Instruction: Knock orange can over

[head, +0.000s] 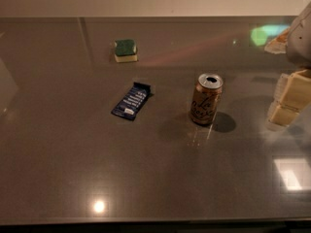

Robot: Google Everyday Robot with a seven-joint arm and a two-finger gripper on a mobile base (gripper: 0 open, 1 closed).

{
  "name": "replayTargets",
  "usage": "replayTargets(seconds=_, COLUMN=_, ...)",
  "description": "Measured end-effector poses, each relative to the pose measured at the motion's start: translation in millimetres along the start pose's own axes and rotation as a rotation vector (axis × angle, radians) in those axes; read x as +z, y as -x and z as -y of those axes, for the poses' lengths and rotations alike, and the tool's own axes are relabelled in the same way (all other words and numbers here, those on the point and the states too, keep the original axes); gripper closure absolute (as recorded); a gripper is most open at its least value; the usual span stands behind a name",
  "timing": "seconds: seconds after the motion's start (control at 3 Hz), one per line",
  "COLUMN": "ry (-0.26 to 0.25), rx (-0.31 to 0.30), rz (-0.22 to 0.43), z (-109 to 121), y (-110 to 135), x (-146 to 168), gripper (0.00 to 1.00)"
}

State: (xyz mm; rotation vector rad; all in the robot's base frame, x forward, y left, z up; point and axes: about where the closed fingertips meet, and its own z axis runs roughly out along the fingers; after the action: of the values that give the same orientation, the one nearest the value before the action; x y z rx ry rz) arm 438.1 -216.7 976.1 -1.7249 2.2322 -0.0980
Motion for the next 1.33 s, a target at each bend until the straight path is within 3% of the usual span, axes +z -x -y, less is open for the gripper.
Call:
replayTargets(seconds=0.33, ry=-0.004, rx=-0.001, rz=0.003, z=1, y=0, x=-1, gripper=0.0)
replayTargets(seconds=0.67, ry=-0.006, rx=0.004, rz=0.071, z=15, y=3, x=4, gripper=0.0)
replayTargets(seconds=1.33, ry=0.027, rx=0.028, rz=0.307, z=46, y=18, x=42, gripper=0.0)
